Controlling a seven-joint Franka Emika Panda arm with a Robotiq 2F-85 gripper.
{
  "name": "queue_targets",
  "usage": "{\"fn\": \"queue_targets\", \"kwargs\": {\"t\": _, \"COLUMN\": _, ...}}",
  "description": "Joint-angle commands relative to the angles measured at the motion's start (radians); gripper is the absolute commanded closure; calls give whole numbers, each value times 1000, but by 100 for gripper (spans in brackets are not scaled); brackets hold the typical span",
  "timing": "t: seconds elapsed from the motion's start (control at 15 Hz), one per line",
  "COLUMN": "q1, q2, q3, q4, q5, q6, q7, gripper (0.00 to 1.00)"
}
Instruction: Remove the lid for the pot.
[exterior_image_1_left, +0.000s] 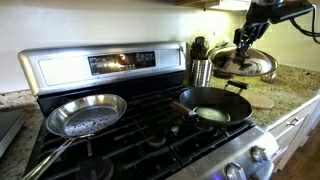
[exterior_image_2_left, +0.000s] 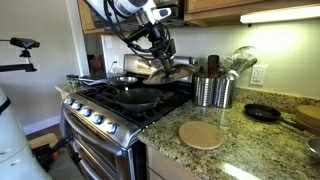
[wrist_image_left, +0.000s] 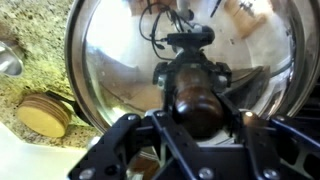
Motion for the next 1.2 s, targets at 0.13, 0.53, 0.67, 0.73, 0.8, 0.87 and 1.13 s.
{"fn": "queue_targets", "kwargs": {"t": 0.13, "q1": -102, "q2": -15, "q3": -67, "q4": -10, "q5": -49, "q6": -20, "q7": 28, "gripper": 80}}
{"fn": "queue_targets", "kwargs": {"t": 0.53, "q1": -170, "q2": 48, "q3": -139, "q4": 6, "q5": -68, "q6": 9, "q7": 25, "gripper": 80}}
{"fn": "queue_targets", "kwargs": {"t": 0.67, "q1": -182, "q2": 85, "q3": -161, "q4": 12, "q5": -77, "q6": 27, "q7": 26, "gripper": 80}}
{"fn": "queue_targets", "kwargs": {"t": 0.73, "q1": -186, "q2": 110, "q3": -171, "q4": 16, "q5": -86, "q6": 42, "q7": 33, "gripper": 80}}
{"fn": "queue_targets", "kwargs": {"t": 0.8, "q1": -189, "q2": 132, "q3": -181, "q4": 20, "q5": -92, "q6": 59, "q7": 33, "gripper": 80}}
{"fn": "queue_targets", "kwargs": {"t": 0.87, "q1": -192, "q2": 165, "q3": -195, "q4": 32, "q5": -98, "q6": 75, "q7": 35, "gripper": 80}}
{"fn": "queue_targets", "kwargs": {"t": 1.13, "q1": -180, "q2": 286, "q3": -248, "q4": 85, "q5": -83, "q6": 139, "q7": 25, "gripper": 80}}
